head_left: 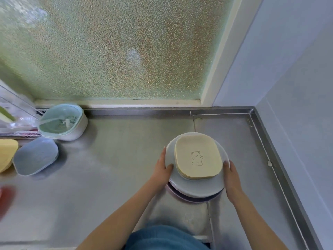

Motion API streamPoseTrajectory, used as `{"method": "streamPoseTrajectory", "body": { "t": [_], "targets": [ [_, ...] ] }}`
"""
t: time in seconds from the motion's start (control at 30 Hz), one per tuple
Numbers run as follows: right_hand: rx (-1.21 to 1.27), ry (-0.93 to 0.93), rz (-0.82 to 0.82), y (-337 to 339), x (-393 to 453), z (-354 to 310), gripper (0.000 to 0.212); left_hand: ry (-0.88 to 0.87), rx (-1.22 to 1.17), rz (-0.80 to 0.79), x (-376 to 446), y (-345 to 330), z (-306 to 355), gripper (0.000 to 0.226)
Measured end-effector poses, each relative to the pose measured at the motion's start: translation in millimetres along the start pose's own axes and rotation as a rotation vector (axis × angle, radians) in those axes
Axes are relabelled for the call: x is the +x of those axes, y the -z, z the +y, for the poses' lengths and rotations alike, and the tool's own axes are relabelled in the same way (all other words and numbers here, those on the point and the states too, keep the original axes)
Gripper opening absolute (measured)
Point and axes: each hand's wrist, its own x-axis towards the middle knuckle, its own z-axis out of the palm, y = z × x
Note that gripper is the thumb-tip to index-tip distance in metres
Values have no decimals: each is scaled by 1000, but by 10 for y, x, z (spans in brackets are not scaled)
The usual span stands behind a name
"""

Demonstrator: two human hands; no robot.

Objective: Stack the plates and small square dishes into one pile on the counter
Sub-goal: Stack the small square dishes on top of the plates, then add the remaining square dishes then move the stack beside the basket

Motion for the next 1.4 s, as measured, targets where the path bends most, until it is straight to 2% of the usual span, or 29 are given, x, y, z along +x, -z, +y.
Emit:
{"method": "streamPoseTrajectory", "body": {
  "t": [0.1,0.23,0.47,0.7,0.9,1.07,1.17,1.27,1.4],
  "targets": [
    [-4,-9,-32,-143,-26,-29,49,2,-53,51,-22,106,-134,67],
    [-10,6,-123,-536,-115,-137,50,39,-142,195,-130,361,-339,64],
    [-37,80,-323,-1489,-571,-401,43,114,-227,444,-346,1181,-781,61],
    [-33,83,-386,-2480,-1115,-553,41,147,-246,501,-616,2162,-1279,60],
    [-39,67,-368,-3156,-1571,-564,44,104,-245,520,-843,2819,-1641,56],
    [-38,60,-286,-3519,-1799,-528,43,99,-277,495,-935,3171,-1847,56],
    [-42,63,-247,-3600,-1868,-514,44,86,-288,511,-969,3322,-1856,46],
    [-69,98,-210,-3617,-1891,-516,44,104,-178,636,-957,3540,-1908,34],
    [-92,129,-170,-3633,-1908,-508,42,217,-24,678,-831,3865,-2007,38]
  ]
}}
